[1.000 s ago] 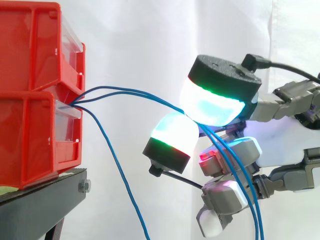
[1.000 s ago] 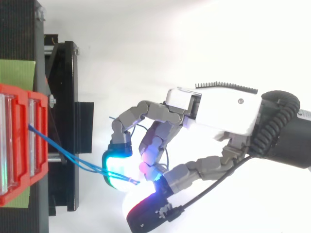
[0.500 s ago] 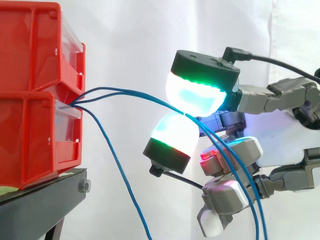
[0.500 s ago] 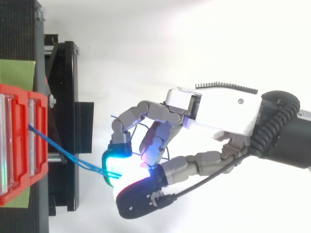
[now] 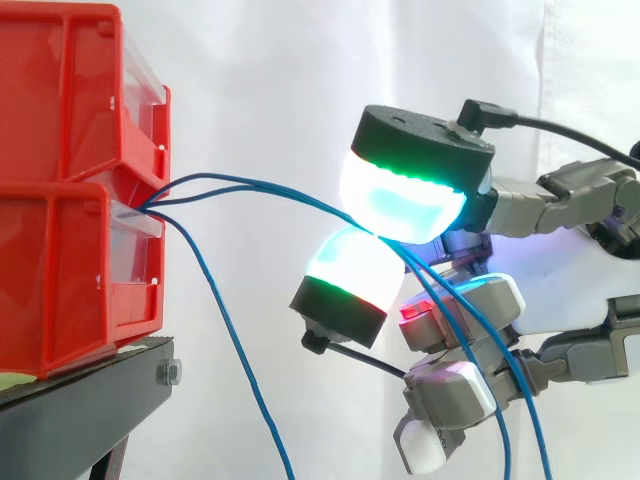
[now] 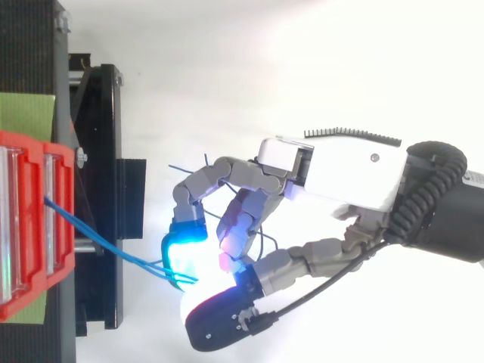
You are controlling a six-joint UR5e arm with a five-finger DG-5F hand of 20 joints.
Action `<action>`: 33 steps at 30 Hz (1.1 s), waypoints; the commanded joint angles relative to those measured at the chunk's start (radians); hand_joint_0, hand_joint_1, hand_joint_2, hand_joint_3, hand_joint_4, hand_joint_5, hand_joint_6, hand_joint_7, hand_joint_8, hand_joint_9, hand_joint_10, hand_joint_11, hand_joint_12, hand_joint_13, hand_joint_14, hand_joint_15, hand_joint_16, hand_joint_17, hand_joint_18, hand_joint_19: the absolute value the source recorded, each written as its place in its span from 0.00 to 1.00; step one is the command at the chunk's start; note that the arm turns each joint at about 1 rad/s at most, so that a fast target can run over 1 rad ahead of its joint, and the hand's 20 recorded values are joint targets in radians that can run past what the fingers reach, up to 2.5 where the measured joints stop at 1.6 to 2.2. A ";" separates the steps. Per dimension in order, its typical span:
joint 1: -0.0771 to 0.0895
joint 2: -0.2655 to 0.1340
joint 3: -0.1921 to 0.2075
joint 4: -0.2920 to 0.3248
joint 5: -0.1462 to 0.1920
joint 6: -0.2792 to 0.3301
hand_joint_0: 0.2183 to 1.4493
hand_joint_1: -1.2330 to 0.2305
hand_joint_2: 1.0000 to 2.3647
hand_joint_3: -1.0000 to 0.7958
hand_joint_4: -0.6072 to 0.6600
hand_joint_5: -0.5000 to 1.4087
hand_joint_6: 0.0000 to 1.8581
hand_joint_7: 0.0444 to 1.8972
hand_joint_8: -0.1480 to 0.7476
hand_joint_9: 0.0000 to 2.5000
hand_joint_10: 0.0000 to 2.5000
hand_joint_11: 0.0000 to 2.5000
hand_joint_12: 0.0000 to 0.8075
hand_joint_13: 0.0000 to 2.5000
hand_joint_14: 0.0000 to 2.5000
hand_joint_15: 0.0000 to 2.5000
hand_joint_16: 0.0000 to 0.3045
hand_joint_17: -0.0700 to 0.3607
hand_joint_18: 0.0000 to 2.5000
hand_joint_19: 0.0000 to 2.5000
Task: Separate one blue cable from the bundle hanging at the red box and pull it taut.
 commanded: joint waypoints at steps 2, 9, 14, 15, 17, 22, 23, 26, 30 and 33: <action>-0.001 0.000 0.000 0.000 0.000 0.000 0.28 0.15 0.00 0.28 0.48 0.21 0.49 0.54 0.41 0.54 0.01 0.60 0.41 0.45 0.01 0.39 0.15 0.39 0.28 0.24; 0.000 0.000 0.000 -0.014 0.000 0.000 0.17 0.28 0.00 0.28 0.45 0.23 0.46 0.54 0.48 0.61 0.01 0.57 0.46 0.50 0.01 0.39 0.18 0.45 0.34 0.24; -0.001 0.002 0.000 -0.031 -0.002 0.000 0.25 0.39 0.00 0.28 0.45 0.23 0.46 0.55 0.43 0.61 0.01 0.55 0.41 0.49 0.01 0.40 0.16 0.41 0.32 0.25; 0.000 0.002 0.000 -0.031 -0.002 0.000 0.28 0.39 0.00 0.28 0.45 0.23 0.45 0.55 0.42 0.60 0.01 0.57 0.41 0.49 0.01 0.40 0.15 0.40 0.31 0.25; -0.001 0.000 0.000 -0.031 -0.002 0.000 0.31 0.37 0.00 0.28 0.44 0.22 0.45 0.56 0.42 0.60 0.01 0.58 0.40 0.48 0.01 0.40 0.15 0.40 0.31 0.25; -0.001 0.000 0.000 -0.031 -0.002 0.000 0.34 0.29 0.01 0.37 0.48 0.21 0.47 0.64 0.44 0.58 0.01 0.58 0.41 0.48 0.01 0.40 0.15 0.40 0.31 0.25; 0.000 0.002 0.000 -0.031 -0.002 0.000 0.34 0.28 0.01 0.38 0.49 0.21 0.48 0.64 0.44 0.58 0.01 0.60 0.41 0.48 0.01 0.40 0.15 0.40 0.31 0.25; 0.000 0.000 0.000 -0.031 -0.002 0.000 0.38 0.23 0.02 0.42 0.48 0.20 0.49 0.63 0.45 0.56 0.01 0.60 0.41 0.47 0.01 0.40 0.15 0.40 0.31 0.24; 0.000 0.000 0.000 -0.031 -0.002 0.000 0.42 0.21 0.00 0.28 0.42 0.19 0.49 0.61 0.43 0.54 0.01 0.59 0.40 0.45 0.01 0.39 0.14 0.39 0.29 0.23; 0.000 0.000 0.000 -0.031 -0.002 0.000 0.33 0.23 0.00 0.28 0.51 0.19 0.48 0.60 0.43 0.55 0.01 0.59 0.41 0.45 0.01 0.39 0.15 0.39 0.29 0.24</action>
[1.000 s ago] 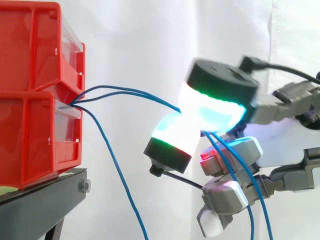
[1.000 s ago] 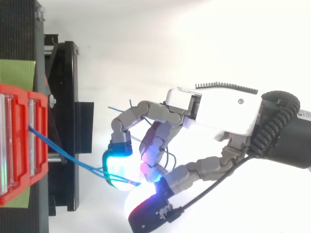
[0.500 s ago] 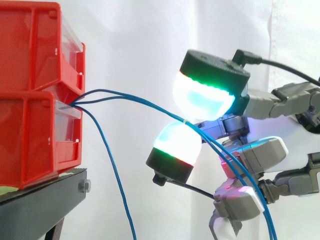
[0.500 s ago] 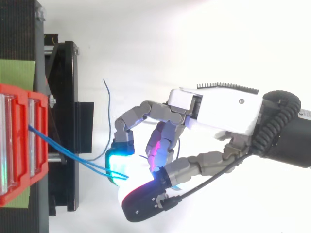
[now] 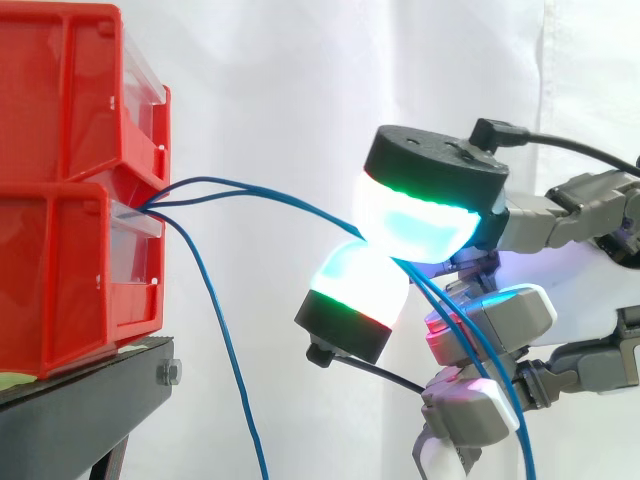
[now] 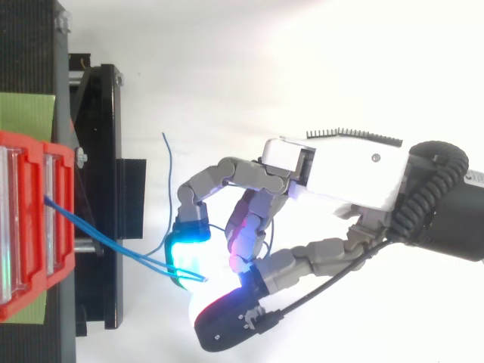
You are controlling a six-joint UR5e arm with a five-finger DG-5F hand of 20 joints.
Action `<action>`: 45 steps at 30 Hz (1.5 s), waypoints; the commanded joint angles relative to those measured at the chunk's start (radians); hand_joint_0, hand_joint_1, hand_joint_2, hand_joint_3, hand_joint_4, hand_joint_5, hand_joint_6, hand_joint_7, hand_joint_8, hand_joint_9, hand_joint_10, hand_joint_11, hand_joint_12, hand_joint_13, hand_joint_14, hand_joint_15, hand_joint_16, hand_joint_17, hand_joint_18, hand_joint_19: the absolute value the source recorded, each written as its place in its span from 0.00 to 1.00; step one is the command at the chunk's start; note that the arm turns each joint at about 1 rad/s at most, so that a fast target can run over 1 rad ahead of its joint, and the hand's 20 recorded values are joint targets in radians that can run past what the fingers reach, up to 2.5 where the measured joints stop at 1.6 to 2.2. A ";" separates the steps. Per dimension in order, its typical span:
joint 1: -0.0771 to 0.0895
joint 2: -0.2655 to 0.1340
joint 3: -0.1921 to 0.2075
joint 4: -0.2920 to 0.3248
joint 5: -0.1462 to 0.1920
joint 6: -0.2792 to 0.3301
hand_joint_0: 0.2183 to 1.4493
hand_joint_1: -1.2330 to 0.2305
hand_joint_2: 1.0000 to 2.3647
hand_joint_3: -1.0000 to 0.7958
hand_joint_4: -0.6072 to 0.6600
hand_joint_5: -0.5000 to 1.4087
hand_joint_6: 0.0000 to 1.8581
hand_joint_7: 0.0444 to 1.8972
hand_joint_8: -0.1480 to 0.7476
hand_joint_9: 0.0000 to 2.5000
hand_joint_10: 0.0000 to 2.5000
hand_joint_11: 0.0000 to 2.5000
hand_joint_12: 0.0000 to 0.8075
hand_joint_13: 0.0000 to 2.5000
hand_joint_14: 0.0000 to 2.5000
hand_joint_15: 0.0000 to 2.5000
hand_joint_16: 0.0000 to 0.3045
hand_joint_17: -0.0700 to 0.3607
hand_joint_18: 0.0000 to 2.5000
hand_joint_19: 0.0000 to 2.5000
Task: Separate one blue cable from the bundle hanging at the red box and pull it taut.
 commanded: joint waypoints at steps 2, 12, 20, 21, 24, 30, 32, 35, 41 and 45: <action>0.000 0.000 0.000 0.000 0.000 0.000 0.25 0.25 0.00 0.28 0.52 0.20 0.48 0.59 0.45 0.57 0.01 0.60 0.43 0.46 0.01 0.39 0.16 0.41 0.29 0.24; -0.001 0.000 0.000 0.000 0.000 0.002 0.28 0.45 0.00 0.28 0.51 0.21 0.46 0.59 0.45 0.60 0.01 0.60 0.42 0.47 0.01 0.40 0.16 0.41 0.30 0.26; 0.000 0.000 0.000 0.000 0.000 0.002 0.32 0.29 0.02 0.44 0.50 0.19 0.49 0.61 0.45 0.57 0.01 0.60 0.42 0.46 0.01 0.40 0.16 0.41 0.30 0.25; 0.000 0.000 0.000 0.000 0.000 0.002 0.32 0.28 0.02 0.45 0.49 0.19 0.49 0.62 0.44 0.56 0.01 0.60 0.42 0.46 0.01 0.40 0.16 0.41 0.30 0.25; 0.000 0.000 0.000 0.000 0.000 0.002 0.35 0.26 0.02 0.46 0.44 0.18 0.49 0.62 0.44 0.56 0.01 0.60 0.41 0.46 0.01 0.40 0.15 0.41 0.30 0.25; -0.001 0.000 0.000 0.000 0.000 0.005 0.46 0.21 0.01 0.37 0.36 0.18 0.51 0.65 0.41 0.58 0.01 0.62 0.38 0.47 0.01 0.40 0.14 0.39 0.28 0.24; -0.001 0.000 0.000 0.002 0.000 0.005 0.48 0.21 0.00 0.28 0.36 0.18 0.50 0.69 0.39 0.58 0.01 0.62 0.37 0.47 0.01 0.40 0.14 0.38 0.29 0.23; -0.001 0.001 0.000 0.003 0.000 0.005 0.45 0.21 0.00 0.28 0.37 0.19 0.51 0.71 0.40 0.59 0.01 0.62 0.38 0.47 0.01 0.40 0.14 0.38 0.29 0.22; -0.001 0.000 0.000 0.000 0.000 0.005 0.39 0.17 0.00 0.28 0.36 0.20 0.50 0.67 0.40 0.61 0.01 0.62 0.37 0.47 0.01 0.40 0.14 0.38 0.29 0.23; 0.000 0.000 0.000 0.000 0.000 0.005 0.34 0.16 0.00 0.28 0.39 0.21 0.49 0.65 0.40 0.61 0.01 0.61 0.37 0.47 0.01 0.40 0.13 0.38 0.29 0.23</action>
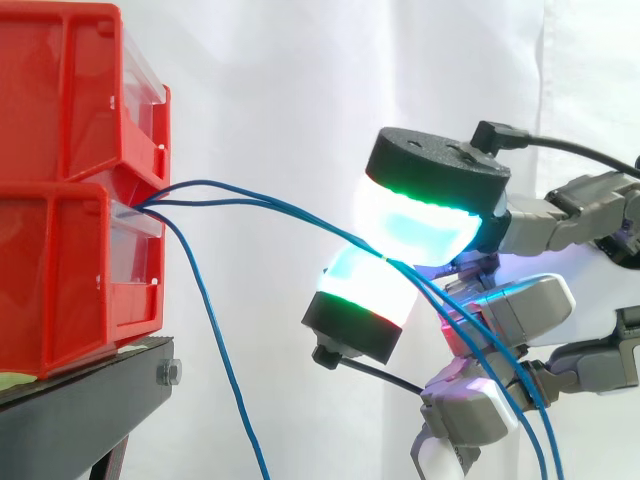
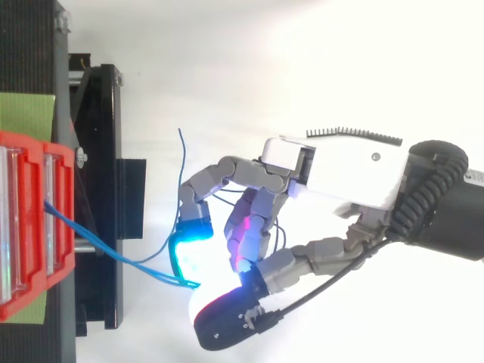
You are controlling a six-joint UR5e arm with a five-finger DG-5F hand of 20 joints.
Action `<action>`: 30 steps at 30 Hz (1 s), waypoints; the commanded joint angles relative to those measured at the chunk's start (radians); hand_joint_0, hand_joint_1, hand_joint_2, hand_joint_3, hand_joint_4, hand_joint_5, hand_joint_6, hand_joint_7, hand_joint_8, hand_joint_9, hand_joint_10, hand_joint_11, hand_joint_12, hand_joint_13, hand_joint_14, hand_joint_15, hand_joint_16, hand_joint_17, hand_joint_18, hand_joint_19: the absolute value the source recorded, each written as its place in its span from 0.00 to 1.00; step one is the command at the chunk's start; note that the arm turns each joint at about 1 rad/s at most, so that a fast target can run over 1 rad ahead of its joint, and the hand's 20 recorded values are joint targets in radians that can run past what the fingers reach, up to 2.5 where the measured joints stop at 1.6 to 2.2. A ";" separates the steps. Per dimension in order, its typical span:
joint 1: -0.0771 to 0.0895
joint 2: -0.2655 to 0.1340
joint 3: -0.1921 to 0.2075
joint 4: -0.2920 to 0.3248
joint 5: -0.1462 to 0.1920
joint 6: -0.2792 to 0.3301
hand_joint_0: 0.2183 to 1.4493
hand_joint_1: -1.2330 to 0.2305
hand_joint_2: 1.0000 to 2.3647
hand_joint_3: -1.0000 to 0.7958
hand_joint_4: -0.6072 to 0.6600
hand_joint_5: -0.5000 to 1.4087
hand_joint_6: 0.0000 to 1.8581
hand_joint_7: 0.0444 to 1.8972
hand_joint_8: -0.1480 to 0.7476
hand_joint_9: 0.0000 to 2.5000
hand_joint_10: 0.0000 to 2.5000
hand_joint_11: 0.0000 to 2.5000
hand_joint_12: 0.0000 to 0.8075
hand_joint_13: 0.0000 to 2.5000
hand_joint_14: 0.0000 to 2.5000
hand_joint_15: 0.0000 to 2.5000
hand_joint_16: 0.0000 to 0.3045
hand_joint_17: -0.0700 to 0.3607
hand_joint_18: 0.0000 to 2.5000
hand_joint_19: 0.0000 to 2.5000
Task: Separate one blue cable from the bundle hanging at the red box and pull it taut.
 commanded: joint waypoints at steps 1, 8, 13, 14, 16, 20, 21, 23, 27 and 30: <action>0.001 0.000 0.000 0.000 0.000 0.000 0.33 0.15 0.00 0.28 0.39 0.21 0.49 0.64 0.40 0.61 0.01 0.62 0.37 0.47 0.01 0.40 0.14 0.38 0.29 0.23; 0.001 0.000 0.000 0.000 0.000 0.002 0.32 0.21 0.00 0.28 0.39 0.21 0.49 0.66 0.40 0.64 0.01 0.61 0.37 0.48 0.01 0.40 0.14 0.38 0.29 0.24; 0.001 0.000 0.000 0.000 0.000 0.002 0.33 0.26 0.00 0.28 0.37 0.21 0.49 0.65 0.38 0.65 0.01 0.61 0.37 0.49 0.01 0.40 0.14 0.39 0.30 0.24; -0.001 0.000 0.000 0.000 0.000 0.002 0.34 0.27 0.00 0.28 0.37 0.21 0.49 0.65 0.38 0.65 0.01 0.61 0.37 0.49 0.01 0.40 0.14 0.39 0.30 0.24; 0.001 0.000 0.000 0.000 0.000 0.002 0.33 0.27 0.00 0.30 0.41 0.21 0.49 0.64 0.39 0.65 0.01 0.61 0.38 0.49 0.01 0.41 0.14 0.39 0.30 0.24; 0.001 0.000 0.000 0.001 0.000 0.002 0.31 0.33 0.00 0.31 0.40 0.21 0.49 0.62 0.39 0.65 0.01 0.62 0.39 0.49 0.01 0.41 0.15 0.40 0.29 0.25; 0.001 0.000 -0.001 0.001 0.000 0.002 0.30 0.36 0.00 0.32 0.41 0.21 0.49 0.61 0.38 0.64 0.01 0.62 0.39 0.49 0.01 0.41 0.15 0.41 0.29 0.25; 0.001 0.000 0.000 0.000 0.000 0.002 0.29 0.42 0.01 0.32 0.43 0.21 0.49 0.58 0.40 0.64 0.01 0.61 0.40 0.48 0.01 0.40 0.16 0.41 0.28 0.26; 0.001 0.000 0.000 0.001 0.000 0.002 0.29 0.47 0.01 0.32 0.45 0.21 0.47 0.56 0.40 0.63 0.01 0.59 0.40 0.48 0.01 0.40 0.16 0.41 0.28 0.26; 0.001 0.000 0.000 0.001 0.000 0.002 0.30 0.50 0.01 0.34 0.49 0.21 0.45 0.55 0.42 0.62 0.01 0.58 0.41 0.47 0.01 0.40 0.16 0.42 0.27 0.27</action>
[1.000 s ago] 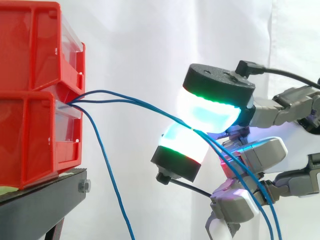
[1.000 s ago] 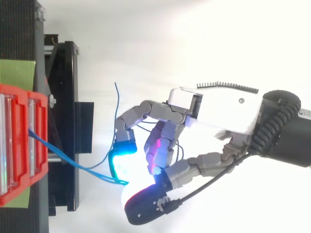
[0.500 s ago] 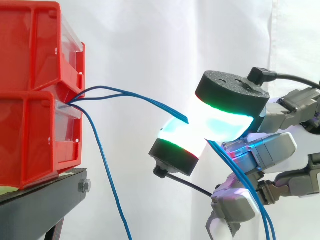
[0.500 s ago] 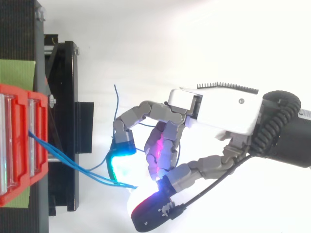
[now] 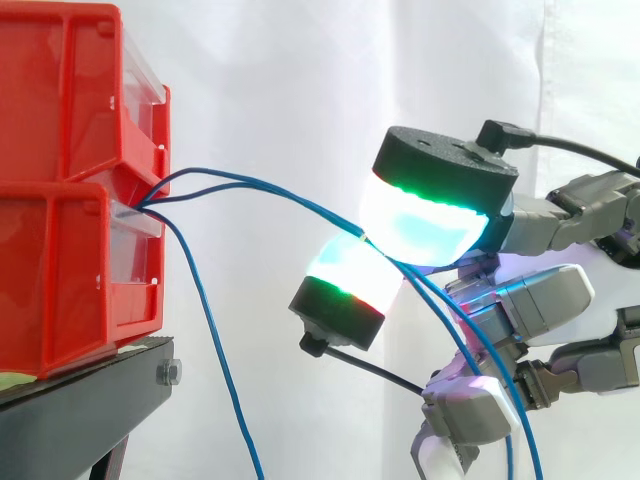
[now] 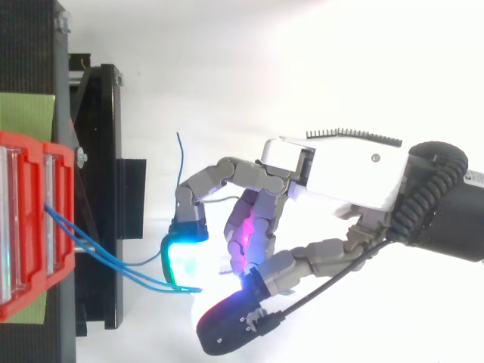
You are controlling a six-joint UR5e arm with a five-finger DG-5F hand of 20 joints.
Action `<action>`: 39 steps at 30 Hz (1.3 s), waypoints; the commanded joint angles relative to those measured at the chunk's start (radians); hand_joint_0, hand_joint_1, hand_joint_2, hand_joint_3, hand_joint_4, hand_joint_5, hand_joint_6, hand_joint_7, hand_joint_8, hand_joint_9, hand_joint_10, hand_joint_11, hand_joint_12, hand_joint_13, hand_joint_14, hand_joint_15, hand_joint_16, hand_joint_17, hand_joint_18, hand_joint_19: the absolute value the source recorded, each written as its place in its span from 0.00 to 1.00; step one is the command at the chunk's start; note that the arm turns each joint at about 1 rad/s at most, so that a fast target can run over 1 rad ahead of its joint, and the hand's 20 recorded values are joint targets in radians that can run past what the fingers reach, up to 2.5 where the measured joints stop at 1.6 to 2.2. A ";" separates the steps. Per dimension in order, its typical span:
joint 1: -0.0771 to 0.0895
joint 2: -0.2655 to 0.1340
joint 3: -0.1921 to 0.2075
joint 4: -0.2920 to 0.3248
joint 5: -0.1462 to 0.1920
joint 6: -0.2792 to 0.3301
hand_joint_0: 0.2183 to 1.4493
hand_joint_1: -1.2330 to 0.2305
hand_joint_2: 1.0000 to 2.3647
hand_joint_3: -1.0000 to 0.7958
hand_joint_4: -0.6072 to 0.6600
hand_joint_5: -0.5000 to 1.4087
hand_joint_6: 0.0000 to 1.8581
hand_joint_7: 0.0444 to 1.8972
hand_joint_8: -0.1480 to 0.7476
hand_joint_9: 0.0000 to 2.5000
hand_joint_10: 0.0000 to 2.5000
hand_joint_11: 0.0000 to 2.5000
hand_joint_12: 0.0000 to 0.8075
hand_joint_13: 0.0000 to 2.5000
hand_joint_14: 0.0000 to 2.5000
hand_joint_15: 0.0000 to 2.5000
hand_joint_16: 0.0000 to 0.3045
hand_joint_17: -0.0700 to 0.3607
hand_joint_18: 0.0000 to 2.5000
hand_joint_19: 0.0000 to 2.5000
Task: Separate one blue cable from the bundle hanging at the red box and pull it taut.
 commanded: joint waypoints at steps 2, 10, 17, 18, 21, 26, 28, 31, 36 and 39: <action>0.000 0.000 0.000 -0.001 0.000 0.000 0.30 0.51 0.01 0.35 0.51 0.21 0.43 0.55 0.42 0.61 0.01 0.57 0.41 0.47 0.01 0.40 0.16 0.42 0.27 0.27; 0.002 0.000 0.000 0.002 0.000 0.000 0.31 0.52 0.01 0.35 0.55 0.22 0.37 0.61 0.43 0.60 0.01 0.57 0.41 0.46 0.01 0.40 0.16 0.42 0.26 0.27; 0.002 0.000 0.000 0.002 0.000 0.000 0.26 0.55 0.00 0.28 0.54 0.22 0.38 0.60 0.44 0.61 0.01 0.57 0.43 0.47 0.01 0.39 0.17 0.43 0.27 0.26; 0.000 0.000 0.000 0.002 0.000 0.000 0.26 0.55 0.00 0.28 0.54 0.22 0.38 0.61 0.44 0.61 0.01 0.58 0.43 0.47 0.01 0.40 0.17 0.43 0.28 0.26; 0.000 0.000 0.000 0.002 0.000 0.000 0.24 0.53 0.00 0.28 0.54 0.21 0.39 0.58 0.45 0.61 0.01 0.58 0.44 0.48 0.01 0.39 0.17 0.44 0.28 0.26; 0.002 0.000 0.000 0.002 0.000 0.000 0.23 0.47 0.00 0.28 0.54 0.20 0.41 0.55 0.46 0.59 0.01 0.60 0.44 0.48 0.01 0.40 0.18 0.45 0.29 0.25; 0.002 0.000 0.000 0.000 0.000 0.000 0.24 0.44 0.00 0.28 0.53 0.19 0.38 0.55 0.46 0.55 0.01 0.56 0.44 0.44 0.01 0.37 0.18 0.44 0.28 0.24; 0.002 0.000 0.000 0.000 0.000 0.000 0.26 0.42 0.00 0.28 0.52 0.20 0.32 0.63 0.47 0.47 0.01 0.47 0.44 0.35 0.01 0.30 0.17 0.43 0.25 0.23; 0.003 0.000 0.000 0.000 0.000 0.000 0.29 0.39 0.01 0.35 0.52 0.20 0.30 0.65 0.46 0.43 0.01 0.43 0.44 0.28 0.01 0.24 0.16 0.42 0.21 0.22; 0.003 0.000 -0.001 0.002 0.000 0.000 0.31 0.39 0.01 0.38 0.52 0.20 0.32 0.63 0.46 0.41 0.01 0.40 0.44 0.24 0.01 0.20 0.16 0.41 0.19 0.21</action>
